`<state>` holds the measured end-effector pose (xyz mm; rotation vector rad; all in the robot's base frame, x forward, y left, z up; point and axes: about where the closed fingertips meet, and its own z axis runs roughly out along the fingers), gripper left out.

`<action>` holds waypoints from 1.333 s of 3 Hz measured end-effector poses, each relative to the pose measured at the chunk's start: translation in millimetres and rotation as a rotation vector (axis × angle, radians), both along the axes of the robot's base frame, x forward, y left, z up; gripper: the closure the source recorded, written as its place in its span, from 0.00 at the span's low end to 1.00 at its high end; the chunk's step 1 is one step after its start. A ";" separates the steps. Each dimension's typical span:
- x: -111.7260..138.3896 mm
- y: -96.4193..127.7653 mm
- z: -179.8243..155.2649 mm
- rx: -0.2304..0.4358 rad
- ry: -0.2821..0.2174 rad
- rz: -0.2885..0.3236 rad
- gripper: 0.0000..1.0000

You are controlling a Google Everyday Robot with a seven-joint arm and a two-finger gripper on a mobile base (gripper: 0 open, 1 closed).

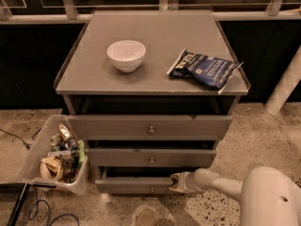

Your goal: Open bottom drawer

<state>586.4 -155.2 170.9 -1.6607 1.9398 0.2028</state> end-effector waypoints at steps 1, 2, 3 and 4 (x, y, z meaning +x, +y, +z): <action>-0.1 0.0 0.0 0.000 0.000 0.000 0.35; -28.3 -7.5 -8.5 0.024 0.010 0.004 0.38; -28.4 -6.6 -8.5 0.024 0.010 0.004 0.61; -45.2 -12.6 -11.1 0.034 0.008 -0.005 0.84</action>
Offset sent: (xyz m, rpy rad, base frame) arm -0.0883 -0.0298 -0.0240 0.0737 0.0265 0.0072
